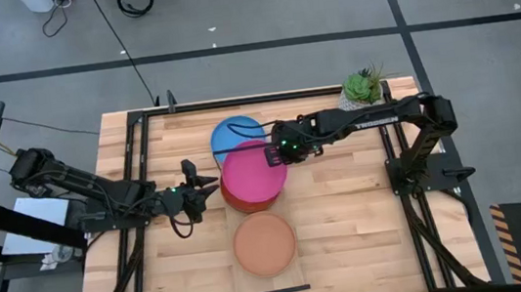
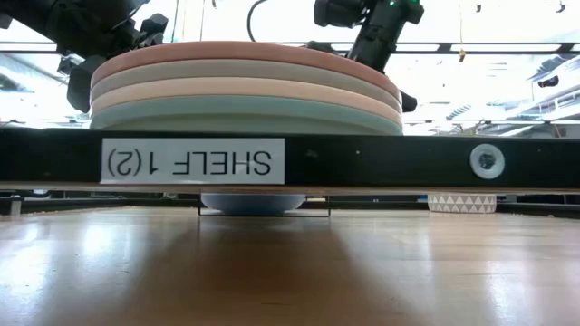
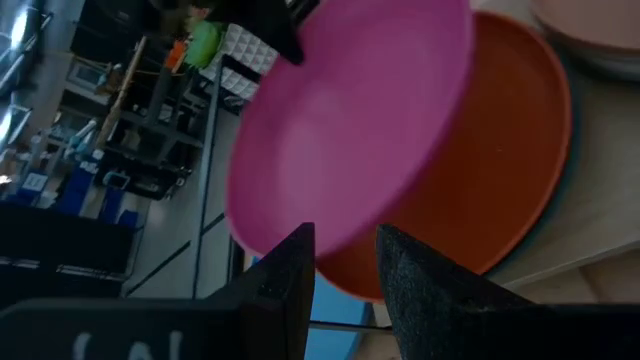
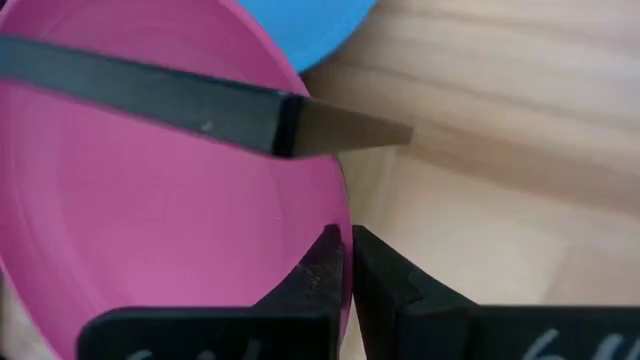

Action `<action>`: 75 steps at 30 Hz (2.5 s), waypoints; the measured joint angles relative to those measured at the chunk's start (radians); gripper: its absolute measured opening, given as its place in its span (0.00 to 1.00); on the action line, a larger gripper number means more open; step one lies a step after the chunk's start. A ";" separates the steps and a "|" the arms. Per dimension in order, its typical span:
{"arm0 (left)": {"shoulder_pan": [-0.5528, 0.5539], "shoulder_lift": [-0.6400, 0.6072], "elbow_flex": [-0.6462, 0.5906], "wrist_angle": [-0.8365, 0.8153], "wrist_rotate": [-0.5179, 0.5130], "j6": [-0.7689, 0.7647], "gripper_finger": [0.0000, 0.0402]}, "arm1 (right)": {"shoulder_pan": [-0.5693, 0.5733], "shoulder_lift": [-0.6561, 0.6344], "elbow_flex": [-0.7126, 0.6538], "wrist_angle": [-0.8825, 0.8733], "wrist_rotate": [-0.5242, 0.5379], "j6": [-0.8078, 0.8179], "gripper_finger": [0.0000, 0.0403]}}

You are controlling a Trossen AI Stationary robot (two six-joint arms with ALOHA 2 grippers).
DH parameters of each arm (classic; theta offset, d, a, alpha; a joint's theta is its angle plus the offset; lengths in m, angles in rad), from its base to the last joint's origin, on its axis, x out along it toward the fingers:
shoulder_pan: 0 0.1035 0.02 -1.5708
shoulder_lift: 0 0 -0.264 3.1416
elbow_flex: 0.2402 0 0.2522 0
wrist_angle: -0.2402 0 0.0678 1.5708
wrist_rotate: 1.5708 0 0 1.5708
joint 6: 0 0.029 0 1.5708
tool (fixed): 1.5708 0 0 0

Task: Place and stack plates onto a shelf
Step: Stack the pink plate on top of the brown plate on the shelf, then stack the blue plate on top of the pink plate on the shelf

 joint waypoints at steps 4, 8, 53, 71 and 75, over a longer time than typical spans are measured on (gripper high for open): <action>0.000 0.000 0.000 -0.011 -0.008 -0.041 0.29 | -0.004 0.036 0.000 0.017 -0.071 0.000 0.10; 0.000 0.000 0.000 -0.040 -0.008 -0.133 0.29 | -0.015 0.053 0.000 0.013 -0.096 -0.001 0.15; 0.687 0.055 -0.224 0.275 0.405 0.086 0.29 | -0.158 -0.336 -0.505 0.448 0.205 -1.059 0.05; 0.702 0.295 -0.224 0.537 0.455 0.433 0.29 | -0.158 -0.513 -1.041 1.220 0.206 -1.032 0.05; 0.702 0.296 -0.224 0.543 0.455 0.443 0.29 | -0.146 -0.513 -1.114 1.325 0.192 -0.996 0.05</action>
